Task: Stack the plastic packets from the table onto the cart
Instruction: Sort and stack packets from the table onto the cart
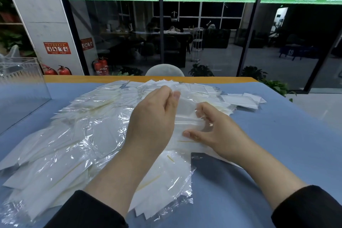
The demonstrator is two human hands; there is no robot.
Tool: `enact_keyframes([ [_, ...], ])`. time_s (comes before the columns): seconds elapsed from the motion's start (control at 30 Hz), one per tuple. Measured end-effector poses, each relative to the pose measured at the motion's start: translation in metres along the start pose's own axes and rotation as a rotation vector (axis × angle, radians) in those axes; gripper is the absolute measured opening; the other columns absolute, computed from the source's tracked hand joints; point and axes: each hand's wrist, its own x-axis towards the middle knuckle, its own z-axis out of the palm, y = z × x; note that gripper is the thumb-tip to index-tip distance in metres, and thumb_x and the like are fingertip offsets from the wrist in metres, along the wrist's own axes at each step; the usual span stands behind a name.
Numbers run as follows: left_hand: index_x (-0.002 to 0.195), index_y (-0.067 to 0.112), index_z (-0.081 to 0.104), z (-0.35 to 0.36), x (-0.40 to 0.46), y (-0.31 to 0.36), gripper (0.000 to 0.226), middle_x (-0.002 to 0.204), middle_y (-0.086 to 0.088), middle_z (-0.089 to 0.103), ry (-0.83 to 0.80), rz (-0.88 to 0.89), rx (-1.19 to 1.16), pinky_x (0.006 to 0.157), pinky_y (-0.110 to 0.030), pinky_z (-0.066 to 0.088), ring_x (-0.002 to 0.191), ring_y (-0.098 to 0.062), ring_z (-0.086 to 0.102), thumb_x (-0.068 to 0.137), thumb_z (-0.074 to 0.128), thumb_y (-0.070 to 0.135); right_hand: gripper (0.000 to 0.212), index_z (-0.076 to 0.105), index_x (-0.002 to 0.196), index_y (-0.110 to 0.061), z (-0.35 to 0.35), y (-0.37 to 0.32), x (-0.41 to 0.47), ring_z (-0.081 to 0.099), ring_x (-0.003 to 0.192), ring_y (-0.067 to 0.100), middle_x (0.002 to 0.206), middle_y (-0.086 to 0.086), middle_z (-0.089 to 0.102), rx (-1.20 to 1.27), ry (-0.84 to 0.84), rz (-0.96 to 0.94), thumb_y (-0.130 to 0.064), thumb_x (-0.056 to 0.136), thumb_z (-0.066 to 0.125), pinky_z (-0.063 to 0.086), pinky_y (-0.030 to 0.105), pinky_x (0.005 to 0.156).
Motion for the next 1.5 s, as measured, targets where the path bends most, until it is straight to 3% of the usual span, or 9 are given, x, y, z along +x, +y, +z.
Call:
enact_keyframes([
  [0.2, 0.101, 0.035, 0.051, -0.006, 0.002, 0.004, 0.015, 0.101, 0.011, 0.056, -0.406, 0.004, 0.293, 0.083, -0.042, 0.048, 0.096, -0.019, 0.056, 0.103, 0.039, 0.044, 0.067, 0.042, 0.125, -0.052, 0.002, -0.001, -0.001, 0.053, 0.089, -0.001, 0.107, -0.020, 0.054, 0.102, -0.047, -0.036, -0.031, 0.079, 0.085, 0.044, 0.011, 0.080],
  [0.4, 0.092, 0.031, 0.063, -0.010, 0.002, 0.007, 0.035, 0.080, 0.014, 0.064, -0.095, -0.269, 0.138, 0.074, -0.035, 0.050, 0.085, -0.015, 0.061, 0.097, 0.042, 0.059, 0.026, 0.054, 0.082, -0.023, 0.000, 0.002, 0.000, 0.040, 0.067, 0.002, 0.071, -0.018, 0.047, 0.058, 0.016, -0.106, -0.020, 0.086, 0.079, 0.035, 0.014, 0.063],
  [0.63, 0.089, 0.030, 0.070, 0.012, -0.003, -0.004, 0.017, 0.079, 0.009, 0.066, -0.112, -0.400, -0.190, 0.063, -0.029, 0.041, 0.066, -0.007, 0.054, 0.096, 0.058, 0.021, 0.079, 0.034, 0.138, -0.057, 0.002, 0.002, -0.001, 0.038, 0.121, -0.020, 0.135, -0.034, 0.043, -0.005, -0.033, -0.071, -0.027, 0.083, 0.082, 0.034, 0.002, 0.097],
  [0.83, 0.094, 0.026, 0.073, 0.016, -0.007, -0.001, 0.015, 0.080, 0.008, 0.070, -0.012, -0.327, -0.327, 0.068, -0.021, 0.046, 0.076, -0.007, 0.060, 0.099, 0.061, 0.018, 0.055, 0.051, 0.120, -0.048, -0.004, -0.003, -0.002, 0.049, 0.094, -0.013, 0.094, -0.049, 0.050, 0.004, 0.114, -0.141, -0.017, 0.085, 0.080, 0.035, 0.002, 0.077],
  [0.97, 0.101, 0.022, 0.072, 0.014, -0.008, 0.001, 0.018, 0.083, 0.012, 0.067, 0.073, -0.207, -0.319, 0.067, -0.010, 0.042, 0.073, -0.002, 0.057, 0.099, 0.059, 0.010, 0.061, 0.046, 0.131, -0.053, -0.005, -0.005, 0.000, 0.046, 0.102, -0.017, 0.106, -0.051, 0.045, -0.070, 0.143, -0.209, -0.020, 0.089, 0.076, 0.034, 0.005, 0.088],
  [1.17, 0.094, 0.028, 0.070, 0.021, -0.009, -0.010, 0.018, 0.085, 0.009, 0.070, -0.135, -0.333, -0.151, 0.069, -0.030, 0.047, 0.074, -0.007, 0.058, 0.099, 0.056, 0.018, 0.028, 0.056, 0.113, -0.037, -0.008, 0.007, 0.000, 0.043, 0.100, -0.007, 0.109, -0.023, 0.047, -0.336, 0.002, -0.105, -0.035, 0.090, 0.072, 0.032, 0.001, 0.080],
  [1.3, 0.103, 0.033, 0.066, 0.016, -0.007, -0.001, 0.007, 0.090, 0.012, 0.066, -0.107, -0.337, -0.304, 0.068, -0.023, 0.053, 0.082, 0.001, 0.060, 0.098, 0.062, 0.036, 0.013, 0.061, 0.097, -0.035, -0.007, 0.007, 0.002, 0.053, 0.093, -0.003, 0.096, -0.022, 0.060, -0.195, 0.025, -0.048, -0.024, 0.092, 0.066, 0.040, 0.017, 0.075],
  [1.43, 0.135, 0.043, 0.046, 0.014, -0.004, -0.002, 0.056, 0.113, 0.018, 0.063, -0.020, -0.434, -0.404, 0.080, -0.024, 0.050, 0.101, 0.005, 0.061, 0.087, 0.074, 0.046, 0.013, 0.065, 0.096, -0.031, -0.015, 0.005, 0.004, 0.060, 0.081, 0.001, 0.088, -0.017, 0.068, 0.133, 0.243, -0.011, -0.019, 0.093, 0.069, 0.045, 0.017, 0.074],
  [1.5, 0.133, 0.035, 0.054, 0.013, -0.003, -0.002, 0.053, 0.112, 0.012, 0.070, -0.076, -0.549, -0.574, 0.082, -0.027, 0.051, 0.101, 0.000, 0.066, 0.086, 0.077, 0.042, 0.013, 0.066, 0.103, -0.026, -0.017, 0.001, 0.004, 0.067, 0.085, 0.011, 0.093, -0.008, 0.072, 0.353, 0.290, 0.009, -0.018, 0.094, 0.070, 0.052, 0.024, 0.078],
])
